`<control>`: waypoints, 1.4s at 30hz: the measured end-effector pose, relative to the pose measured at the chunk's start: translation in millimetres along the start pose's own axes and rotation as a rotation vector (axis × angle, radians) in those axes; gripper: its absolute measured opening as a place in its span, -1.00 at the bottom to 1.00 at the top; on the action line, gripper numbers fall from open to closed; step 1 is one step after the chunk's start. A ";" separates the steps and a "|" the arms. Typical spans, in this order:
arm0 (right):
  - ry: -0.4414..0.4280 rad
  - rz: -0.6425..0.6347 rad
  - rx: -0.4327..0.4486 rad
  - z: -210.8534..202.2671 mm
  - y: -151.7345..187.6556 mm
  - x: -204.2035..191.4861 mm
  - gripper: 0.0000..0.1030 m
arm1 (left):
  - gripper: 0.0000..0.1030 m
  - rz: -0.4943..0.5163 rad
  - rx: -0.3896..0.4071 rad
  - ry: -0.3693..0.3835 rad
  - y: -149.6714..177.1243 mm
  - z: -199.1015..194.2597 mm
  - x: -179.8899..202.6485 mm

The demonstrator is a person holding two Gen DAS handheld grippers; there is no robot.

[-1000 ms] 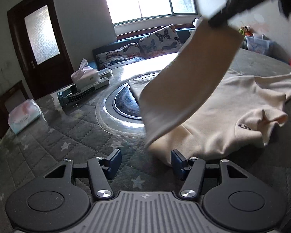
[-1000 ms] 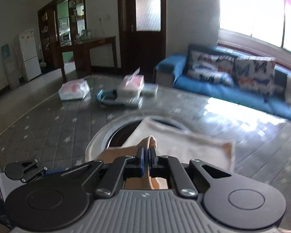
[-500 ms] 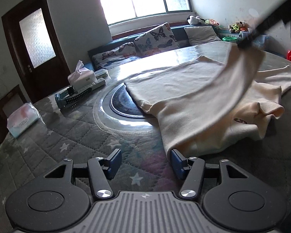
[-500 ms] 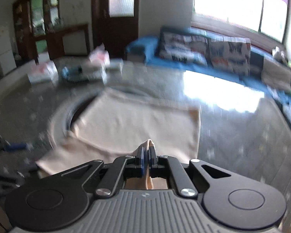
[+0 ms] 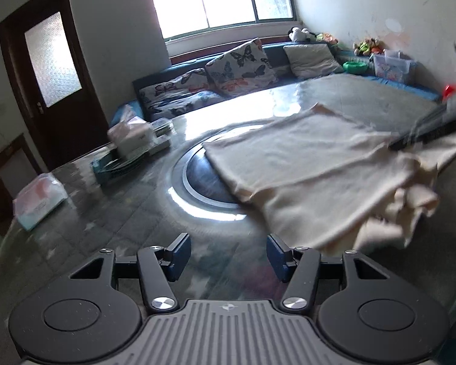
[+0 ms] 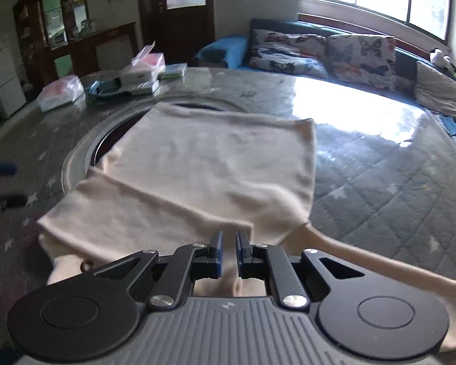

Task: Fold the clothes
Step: 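Fold the held sleeve across the sweatshirt body and open the right gripper, then move the right gripper away from the sweatshirt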

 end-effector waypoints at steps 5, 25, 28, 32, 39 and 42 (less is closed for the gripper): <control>-0.012 0.013 0.003 3.7 -1.0 3.1 -0.83 | -0.31 0.013 -0.001 0.079 -25.4 21.1 23.4; -0.073 -0.126 0.008 -6.1 12.8 -18.5 -0.81 | -0.36 -0.026 -0.050 0.121 -46.1 75.3 38.0; -0.049 -0.160 -0.019 -1.6 27.7 -24.4 -0.81 | -0.36 -0.019 -0.051 0.111 -46.4 75.0 39.6; -0.040 -0.117 0.024 -15.9 35.7 -17.7 -0.80 | -0.36 -0.018 -0.044 0.111 -49.4 68.8 42.9; 0.095 0.091 0.082 -39.3 54.7 36.6 -0.62 | -0.36 -0.002 -0.013 0.127 -55.9 52.9 55.2; 0.197 0.218 0.086 -41.4 70.8 69.7 -0.43 | -0.34 0.022 0.007 0.142 -58.4 46.0 66.6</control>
Point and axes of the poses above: each gripper's, at about its wrist camera, not at the fingertips, and z roughly the way its jaws point, x to its right, y to its underside, the point moved 7 cm from there along z, roughly the way its jaws point, and after that the axes turned 15 degrees about -x, right-handed, at the moved point
